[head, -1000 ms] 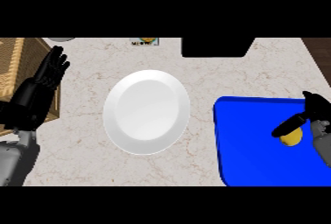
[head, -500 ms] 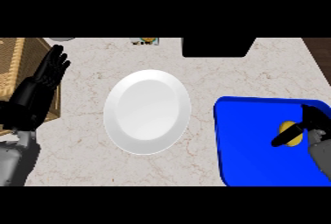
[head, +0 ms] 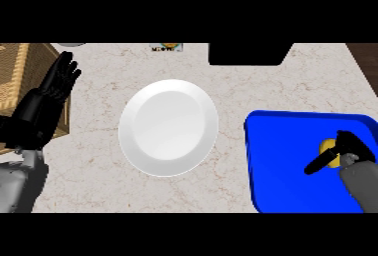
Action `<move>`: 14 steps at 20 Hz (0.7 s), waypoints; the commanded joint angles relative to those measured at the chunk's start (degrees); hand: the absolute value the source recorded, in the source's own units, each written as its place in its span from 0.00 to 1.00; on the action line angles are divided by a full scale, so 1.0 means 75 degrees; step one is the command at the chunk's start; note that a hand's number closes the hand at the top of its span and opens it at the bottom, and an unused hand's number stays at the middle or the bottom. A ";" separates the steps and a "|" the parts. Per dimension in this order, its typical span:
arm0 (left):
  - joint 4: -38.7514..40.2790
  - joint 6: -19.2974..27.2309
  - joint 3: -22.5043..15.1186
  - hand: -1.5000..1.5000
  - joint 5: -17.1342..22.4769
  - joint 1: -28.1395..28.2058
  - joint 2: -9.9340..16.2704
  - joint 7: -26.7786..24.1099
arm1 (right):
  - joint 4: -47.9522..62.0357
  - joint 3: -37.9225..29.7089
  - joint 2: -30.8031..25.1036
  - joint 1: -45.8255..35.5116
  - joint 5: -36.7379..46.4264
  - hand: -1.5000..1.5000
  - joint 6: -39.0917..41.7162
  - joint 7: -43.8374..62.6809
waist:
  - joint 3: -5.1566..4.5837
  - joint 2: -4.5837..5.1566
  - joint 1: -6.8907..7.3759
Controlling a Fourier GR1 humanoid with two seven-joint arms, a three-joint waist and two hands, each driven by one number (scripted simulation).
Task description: Pick the lemon from the tray and place it in the plate
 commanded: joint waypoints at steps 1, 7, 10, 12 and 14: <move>-0.0052 -0.0254 0.0278 0.50 -0.0058 0.0082 -0.0047 -0.0127 | 0.0817 -0.0226 0.0239 -0.0408 0.0431 0.00 0.0239 -0.0041 | 0.0001 0.0002 0.0012; 0.0326 -0.0381 0.0362 0.50 -0.0090 0.0071 -0.0027 -0.0385 | 0.0799 0.0093 0.0061 -0.0250 0.1825 1.00 -0.1486 -0.0951 | 0.0001 0.0010 0.0010; -0.0005 -0.0414 0.0386 0.50 0.0057 0.0126 0.0036 -0.0046 | 0.0519 0.0435 -0.0525 -0.0071 0.1819 1.00 -0.0956 -0.2500 | 0.0006 -0.0003 0.0051; 0.0167 -0.0162 0.0164 0.50 -0.0161 0.0077 -0.0264 -0.0176 | -0.0069 0.1047 -0.0507 0.0151 0.1976 1.00 -0.0964 -0.3721 | 0.0012 0.0001 -0.0019; 0.0228 -0.0338 0.0334 0.50 -0.0051 -0.0058 -0.0039 -0.0162 | -0.0487 0.1445 -0.0853 0.0154 0.2084 1.00 -0.0765 -0.4884 | 0.0012 -0.0009 -0.0011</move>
